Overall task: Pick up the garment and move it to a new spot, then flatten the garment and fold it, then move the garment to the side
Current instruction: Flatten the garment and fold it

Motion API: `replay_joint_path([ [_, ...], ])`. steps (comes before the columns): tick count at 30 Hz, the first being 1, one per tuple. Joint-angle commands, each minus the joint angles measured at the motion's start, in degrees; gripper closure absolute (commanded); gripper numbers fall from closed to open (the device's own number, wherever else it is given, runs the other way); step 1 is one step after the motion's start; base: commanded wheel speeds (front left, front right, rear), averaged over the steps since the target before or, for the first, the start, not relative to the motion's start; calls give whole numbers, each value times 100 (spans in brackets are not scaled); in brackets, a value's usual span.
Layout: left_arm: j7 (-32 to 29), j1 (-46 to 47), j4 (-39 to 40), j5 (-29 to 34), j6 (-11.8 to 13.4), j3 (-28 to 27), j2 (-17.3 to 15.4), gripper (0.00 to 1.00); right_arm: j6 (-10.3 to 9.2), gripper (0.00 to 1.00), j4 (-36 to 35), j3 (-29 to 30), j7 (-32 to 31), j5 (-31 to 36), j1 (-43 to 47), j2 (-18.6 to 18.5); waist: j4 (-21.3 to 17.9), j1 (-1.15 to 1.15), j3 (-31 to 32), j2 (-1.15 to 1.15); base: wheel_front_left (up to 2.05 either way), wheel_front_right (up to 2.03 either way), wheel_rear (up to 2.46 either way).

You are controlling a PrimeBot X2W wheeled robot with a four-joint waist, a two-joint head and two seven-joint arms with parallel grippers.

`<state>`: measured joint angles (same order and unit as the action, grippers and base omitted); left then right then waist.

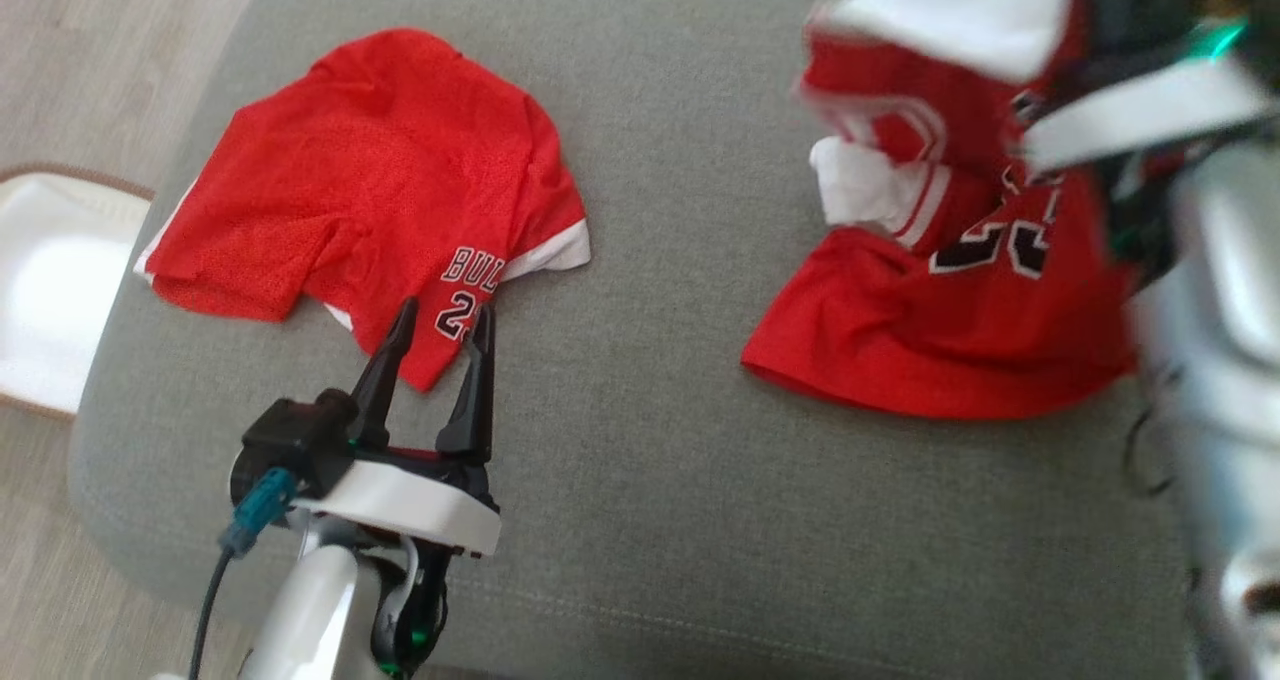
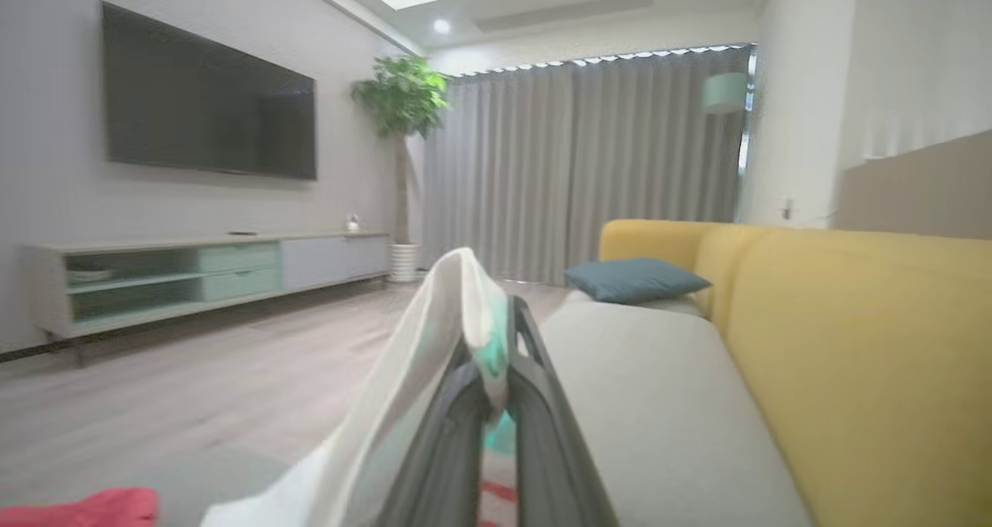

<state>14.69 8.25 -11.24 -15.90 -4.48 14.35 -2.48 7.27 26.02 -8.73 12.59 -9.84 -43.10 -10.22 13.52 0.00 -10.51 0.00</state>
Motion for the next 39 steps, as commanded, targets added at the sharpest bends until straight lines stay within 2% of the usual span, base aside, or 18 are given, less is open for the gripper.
replay_joint_path([
  [1,30,212,187,-66,35,-110,-40,0,22,100,292,100,-50,144,-570,-138,91,0,-167,0,0,0,0],
  [3,30,273,191,-88,35,-84,-40,0,22,100,927,343,-89,394,-984,-354,126,0,-275,0,0,0,0],
  [4,30,304,191,-101,36,-67,-40,0,22,59,1246,513,-86,521,-1181,-436,144,0,-319,0,0,0,0],
  [5,30,334,190,-114,37,-49,-40,0,22,0,1544,696,-70,687,-1367,-516,161,0,-359,0,0,0,0],
  [9,30,404,185,-145,59,2,-40,0,22,0,2542,1277,-189,1336,-1907,-587,166,0,-456,0,0,0,0],
  [16,30,446,146,-129,79,-85,-40,0,22,0,3036,1645,91,1944,-2062,-318,10,0,-390,0,0,0,0],
  [20,30,435,152,-96,69,-174,-40,0,22,0,3016,1787,214,2022,-1846,-58,-157,0,-204,0,0,0,0],
  [24,30,364,159,-41,58,-245,-40,0,22,0,2467,1822,237,1910,-1333,261,-332,0,70,0,0,0,0],
  [30,30,160,152,-28,72,-346,-40,0,22,0,1253,1561,240,1524,77,616,-561,0,531,0,0,0,0],
  [35,30,-67,143,-2,78,-424,-40,0,22,0,428,1337,240,1084,1345,725,-728,0,863,0,0,0,0],
  [39,30,-243,158,18,88,-486,-40,0,22,0,-117,1044,241,452,2302,732,-839,0,1045,0,0,0,0],
])
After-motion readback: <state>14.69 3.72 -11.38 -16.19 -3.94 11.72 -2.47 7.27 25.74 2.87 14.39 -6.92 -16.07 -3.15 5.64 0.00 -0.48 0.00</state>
